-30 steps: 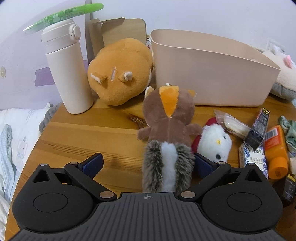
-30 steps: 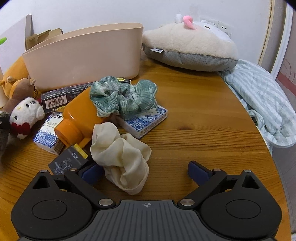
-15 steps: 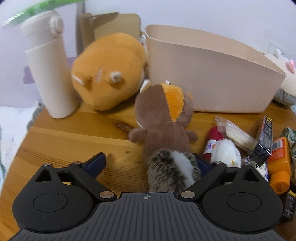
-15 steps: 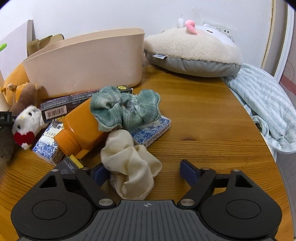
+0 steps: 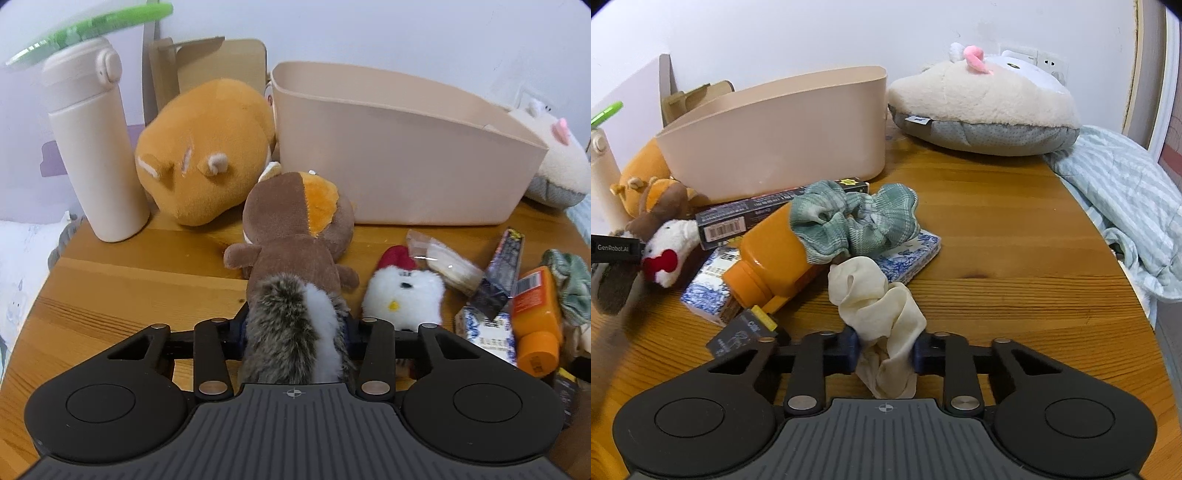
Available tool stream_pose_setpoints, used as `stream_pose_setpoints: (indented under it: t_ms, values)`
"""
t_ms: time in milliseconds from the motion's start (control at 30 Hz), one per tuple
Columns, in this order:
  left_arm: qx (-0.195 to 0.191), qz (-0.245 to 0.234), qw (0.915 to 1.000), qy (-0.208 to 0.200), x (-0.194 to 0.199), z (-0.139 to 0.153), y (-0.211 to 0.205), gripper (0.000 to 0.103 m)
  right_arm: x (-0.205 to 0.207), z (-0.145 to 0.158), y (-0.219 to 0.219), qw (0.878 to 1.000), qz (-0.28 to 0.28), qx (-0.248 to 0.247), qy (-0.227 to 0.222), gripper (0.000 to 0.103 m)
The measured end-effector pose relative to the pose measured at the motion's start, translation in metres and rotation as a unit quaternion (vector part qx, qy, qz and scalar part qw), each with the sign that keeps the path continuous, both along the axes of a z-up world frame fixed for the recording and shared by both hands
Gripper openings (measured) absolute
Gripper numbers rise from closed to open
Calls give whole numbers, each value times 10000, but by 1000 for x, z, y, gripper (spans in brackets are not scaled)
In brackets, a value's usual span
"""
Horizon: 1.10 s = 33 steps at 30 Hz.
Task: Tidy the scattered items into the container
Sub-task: 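Close the left tool on the hedgehog plush while the right tool grips the cream scrunchie, then carry both items over the beige bin and open both tools to drop them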
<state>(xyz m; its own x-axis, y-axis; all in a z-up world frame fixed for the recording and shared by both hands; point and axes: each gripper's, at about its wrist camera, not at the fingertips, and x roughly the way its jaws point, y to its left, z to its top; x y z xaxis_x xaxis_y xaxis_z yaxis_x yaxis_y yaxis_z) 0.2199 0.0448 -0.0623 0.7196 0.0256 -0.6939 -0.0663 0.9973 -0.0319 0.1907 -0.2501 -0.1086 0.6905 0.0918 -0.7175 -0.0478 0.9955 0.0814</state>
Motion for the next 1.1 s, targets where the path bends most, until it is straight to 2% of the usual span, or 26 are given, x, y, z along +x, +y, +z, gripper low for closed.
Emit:
stream_pose_setpoints:
  t_ms: [367,633,867,1100]
  values:
    - [-189,-54,9991,-365,-21,22,12,43,-24,28,0,9989,152,145,-407,18]
    - [-67,-142,9962,-853,-26,53,7,43,-20,73,2,9945,329,-53,-996,18]
    - [89,-169,9931,-1159,-4,76,-3,43,6,108,9,9881,571,-27,-1429,18]
    - [191,-191,9909,-1320,48,103,-17,43,54,137,11,9837,738,351,-1601,18]
